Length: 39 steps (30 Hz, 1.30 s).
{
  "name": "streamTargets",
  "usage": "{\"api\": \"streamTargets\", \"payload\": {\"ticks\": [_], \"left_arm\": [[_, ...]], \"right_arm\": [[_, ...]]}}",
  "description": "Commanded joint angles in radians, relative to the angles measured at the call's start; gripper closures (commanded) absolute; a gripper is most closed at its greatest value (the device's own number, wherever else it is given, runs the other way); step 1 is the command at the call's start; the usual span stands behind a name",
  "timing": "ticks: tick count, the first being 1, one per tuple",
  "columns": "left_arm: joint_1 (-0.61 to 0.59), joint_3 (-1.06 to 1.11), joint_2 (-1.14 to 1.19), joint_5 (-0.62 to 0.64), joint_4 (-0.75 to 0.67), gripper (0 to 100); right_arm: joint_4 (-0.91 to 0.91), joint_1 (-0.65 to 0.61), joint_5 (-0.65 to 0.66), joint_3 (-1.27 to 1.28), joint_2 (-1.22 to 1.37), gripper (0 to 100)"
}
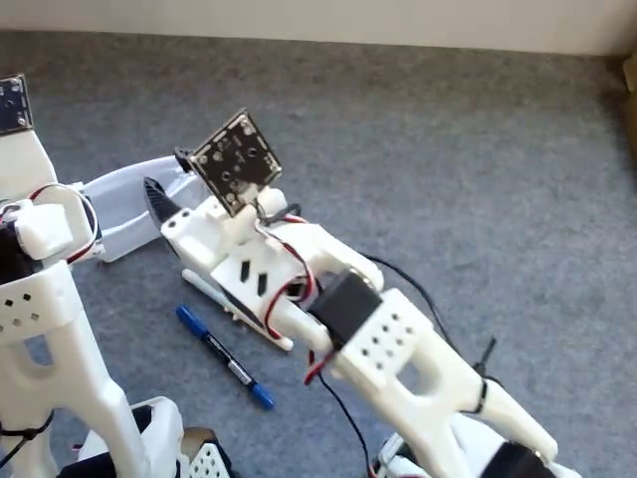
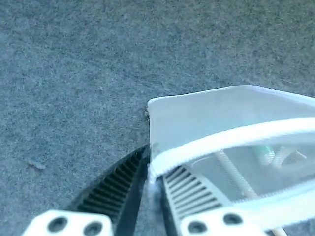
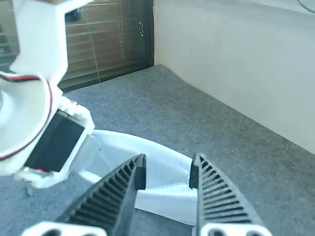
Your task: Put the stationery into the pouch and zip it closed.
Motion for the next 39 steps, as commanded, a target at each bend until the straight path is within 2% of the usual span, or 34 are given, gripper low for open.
{"api": "streamTargets", "payload": {"ticks": [1, 4, 13, 17, 22, 27, 31, 39], "left_arm": [[-0.030, -0.008, -0.018, 0.009, -0.011, 99], [-0.033, -0.008, -0.018, 0.009, -0.011, 99], [-0.033, 0.018, -0.104, 0.009, -0.020, 99], [-0.031, 0.087, -0.153, 0.011, -0.080, 99], [-0.031, 0.128, -0.177, 0.011, -0.123, 99], [-0.031, 0.130, -0.173, 0.011, -0.124, 99], [-0.028, 0.131, -0.173, 0.011, -0.124, 99], [-0.027, 0.130, -0.173, 0.011, -0.124, 99]], "right_arm": [[0.073, -0.050, 0.011, -0.015, -0.084, 85.7], [0.134, -0.045, 0.008, -0.012, -0.111, 85.7], [0.387, 0.142, 0.012, -0.005, -0.120, 85.7], [0.464, 0.211, 0.012, -0.005, -0.041, 85.7], [0.464, 0.260, 0.017, -0.007, 0.119, 85.7], [0.461, 0.262, 0.166, -0.016, 0.298, 85.7], [0.456, 0.268, 0.190, -0.019, 0.435, 85.7], [0.295, 0.277, 0.293, -0.019, 0.611, 85.7]]}}
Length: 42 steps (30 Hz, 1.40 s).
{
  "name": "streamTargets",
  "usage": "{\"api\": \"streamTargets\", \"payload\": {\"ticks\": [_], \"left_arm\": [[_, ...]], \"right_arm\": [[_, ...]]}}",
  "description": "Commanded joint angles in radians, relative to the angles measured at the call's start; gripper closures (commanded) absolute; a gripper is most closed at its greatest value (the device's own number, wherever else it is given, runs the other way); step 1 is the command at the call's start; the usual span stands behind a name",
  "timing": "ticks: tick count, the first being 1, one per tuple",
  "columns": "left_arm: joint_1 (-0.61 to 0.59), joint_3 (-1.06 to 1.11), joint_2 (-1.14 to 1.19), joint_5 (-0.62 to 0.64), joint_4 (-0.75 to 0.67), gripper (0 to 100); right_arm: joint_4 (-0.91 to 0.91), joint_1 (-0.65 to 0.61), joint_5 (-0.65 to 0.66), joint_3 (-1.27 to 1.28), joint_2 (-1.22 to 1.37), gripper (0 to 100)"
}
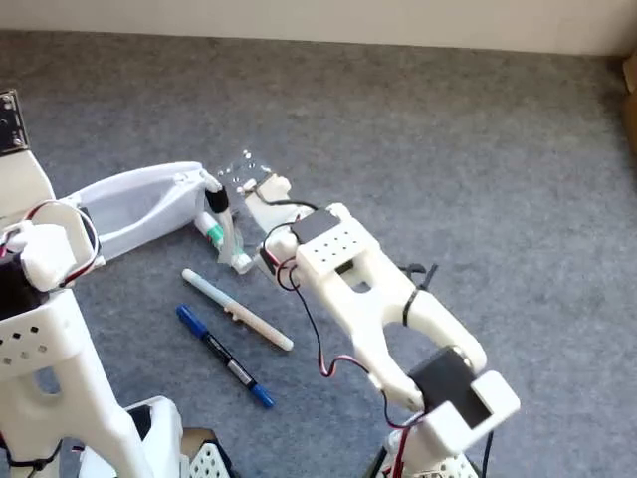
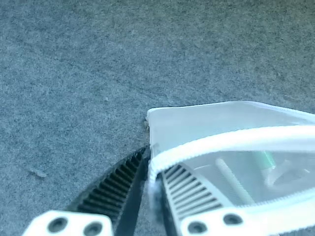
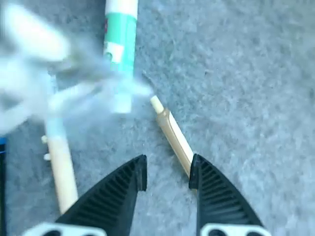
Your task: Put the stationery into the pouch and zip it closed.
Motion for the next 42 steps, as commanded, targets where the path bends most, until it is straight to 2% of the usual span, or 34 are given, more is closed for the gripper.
{"api": "streamTargets", "payload": {"ticks": [1, 10, 19, 25, 30, 42], "left_arm": [[-0.005, -0.004, -0.030, 0.009, -0.025, 99], [-0.005, -0.002, -0.030, 0.009, -0.025, 99], [-0.004, -0.002, -0.030, 0.009, -0.025, 99], [-0.004, -0.002, -0.030, 0.009, -0.025, 99], [-0.004, -0.002, -0.030, 0.009, -0.025, 99], [-0.004, -0.002, -0.030, 0.009, -0.025, 99]], "right_arm": [[-0.061, 0.015, 0.035, -0.018, 0.016, 85.7], [-0.147, 0.018, 0.035, -0.018, 0.113, 85.7], [-0.166, 0.084, 0.057, -0.114, 0.259, 85.8], [-0.025, 0.087, 0.147, -0.197, 0.349, 99.6], [0.087, 0.087, 0.147, -0.239, 0.349, 99.3], [0.168, 0.094, 0.146, -0.243, 0.289, 99.3]]}}
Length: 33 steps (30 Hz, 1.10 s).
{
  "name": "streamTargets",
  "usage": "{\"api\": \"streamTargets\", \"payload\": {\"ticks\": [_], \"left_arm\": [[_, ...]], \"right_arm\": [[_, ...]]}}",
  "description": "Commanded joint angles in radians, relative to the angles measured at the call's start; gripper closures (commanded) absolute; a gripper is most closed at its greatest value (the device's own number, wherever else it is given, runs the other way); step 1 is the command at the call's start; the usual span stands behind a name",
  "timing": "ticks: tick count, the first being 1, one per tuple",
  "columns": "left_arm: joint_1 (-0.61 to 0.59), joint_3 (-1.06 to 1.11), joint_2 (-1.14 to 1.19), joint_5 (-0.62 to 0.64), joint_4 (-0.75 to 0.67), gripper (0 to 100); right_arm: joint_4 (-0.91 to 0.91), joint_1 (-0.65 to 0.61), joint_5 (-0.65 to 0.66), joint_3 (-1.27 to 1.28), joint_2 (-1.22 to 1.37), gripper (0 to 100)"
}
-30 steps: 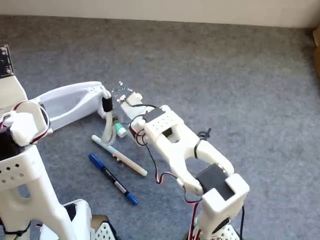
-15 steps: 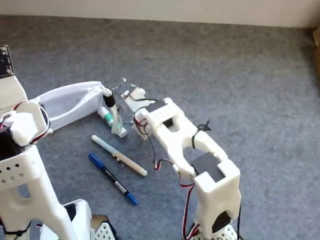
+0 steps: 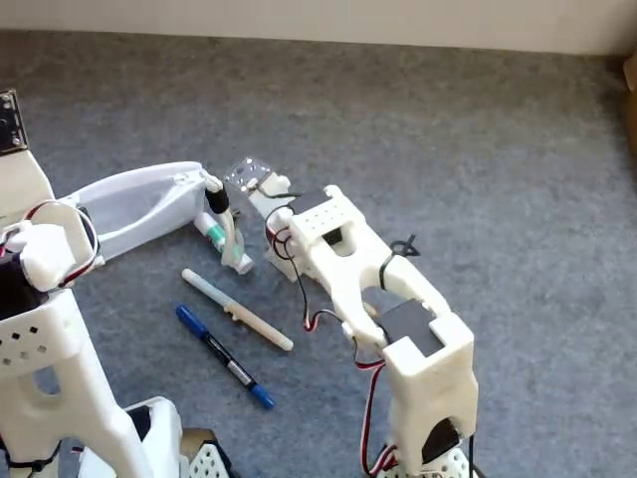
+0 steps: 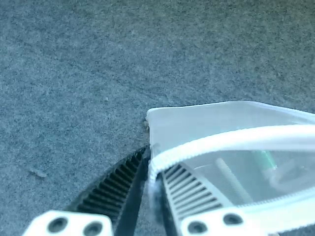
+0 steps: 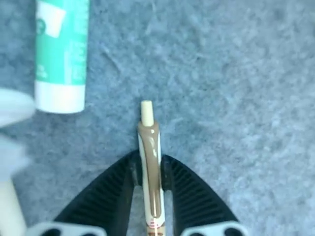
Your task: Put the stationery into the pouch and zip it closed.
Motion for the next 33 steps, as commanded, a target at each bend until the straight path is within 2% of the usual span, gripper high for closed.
{"api": "streamTargets", "payload": {"ticks": [1, 7, 13, 22, 33], "left_arm": [[-0.002, -0.002, -0.030, 0.009, -0.025, 99], [-0.002, -0.002, -0.030, 0.009, -0.025, 99], [-0.002, -0.002, -0.030, 0.009, -0.025, 99], [-0.002, -0.002, -0.030, 0.009, -0.025, 99], [-0.002, -0.002, -0.030, 0.009, -0.025, 99]], "right_arm": [[0.062, 0.025, 0.008, -0.002, -0.073, 99.3], [0.058, 0.081, -0.147, -0.008, -0.143, 99.3], [-0.070, 0.113, -0.288, -0.007, -0.176, 99.3], [-0.151, 0.145, -0.503, -0.001, -0.275, 99.3], [-0.151, 0.143, -0.522, 0.096, -0.538, 99.3]]}}
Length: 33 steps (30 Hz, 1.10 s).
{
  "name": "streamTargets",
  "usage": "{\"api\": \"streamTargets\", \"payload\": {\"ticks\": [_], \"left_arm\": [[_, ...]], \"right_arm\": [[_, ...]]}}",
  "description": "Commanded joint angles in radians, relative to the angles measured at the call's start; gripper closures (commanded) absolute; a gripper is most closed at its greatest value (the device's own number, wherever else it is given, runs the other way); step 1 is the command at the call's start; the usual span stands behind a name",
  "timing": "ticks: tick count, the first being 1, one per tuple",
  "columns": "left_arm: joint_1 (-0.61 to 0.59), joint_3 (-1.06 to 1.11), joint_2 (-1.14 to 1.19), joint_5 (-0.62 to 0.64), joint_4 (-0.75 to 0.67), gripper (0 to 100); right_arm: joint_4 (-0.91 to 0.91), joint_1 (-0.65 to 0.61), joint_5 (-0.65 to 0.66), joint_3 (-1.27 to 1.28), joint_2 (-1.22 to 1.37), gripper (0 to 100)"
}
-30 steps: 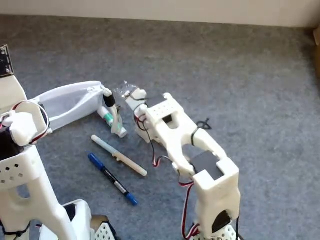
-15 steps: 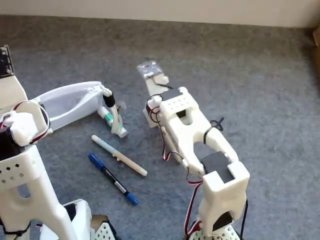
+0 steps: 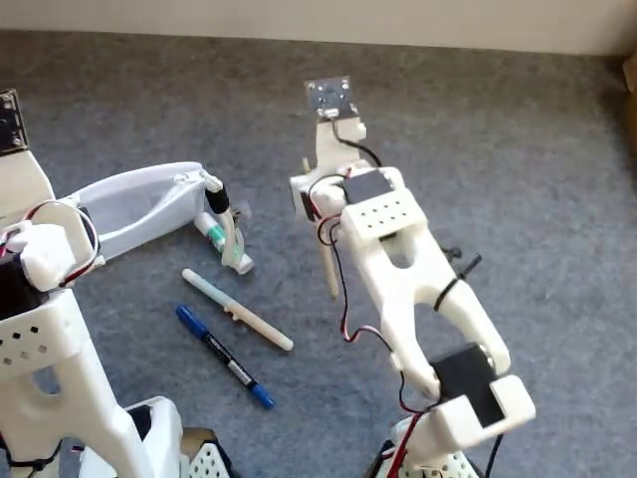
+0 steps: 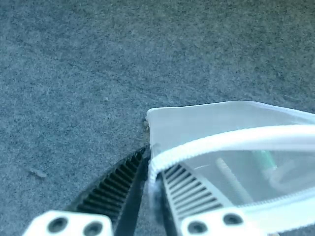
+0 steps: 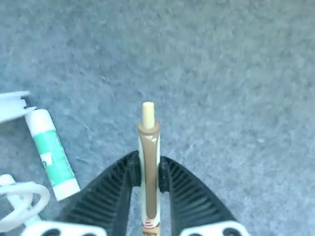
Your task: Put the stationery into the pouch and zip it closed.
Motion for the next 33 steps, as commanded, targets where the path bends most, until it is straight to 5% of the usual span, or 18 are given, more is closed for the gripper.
{"api": "streamTargets", "payload": {"ticks": [1, 7, 14, 33], "left_arm": [[-0.002, -0.002, -0.030, 0.009, -0.025, 99], [-0.002, -0.002, -0.030, 0.009, -0.025, 99], [-0.002, -0.002, -0.031, 0.009, -0.025, 99], [-0.002, -0.002, -0.033, 0.009, -0.025, 99]], "right_arm": [[-0.027, 0.012, -0.009, -0.005, -0.137, 99.3], [-0.028, 0.007, -0.026, 0.097, -0.314, 99.3], [-0.028, 0.005, -0.255, 0.166, -0.556, 99.3], [-0.153, -0.294, -0.258, 0.228, -0.928, 99.3]]}}
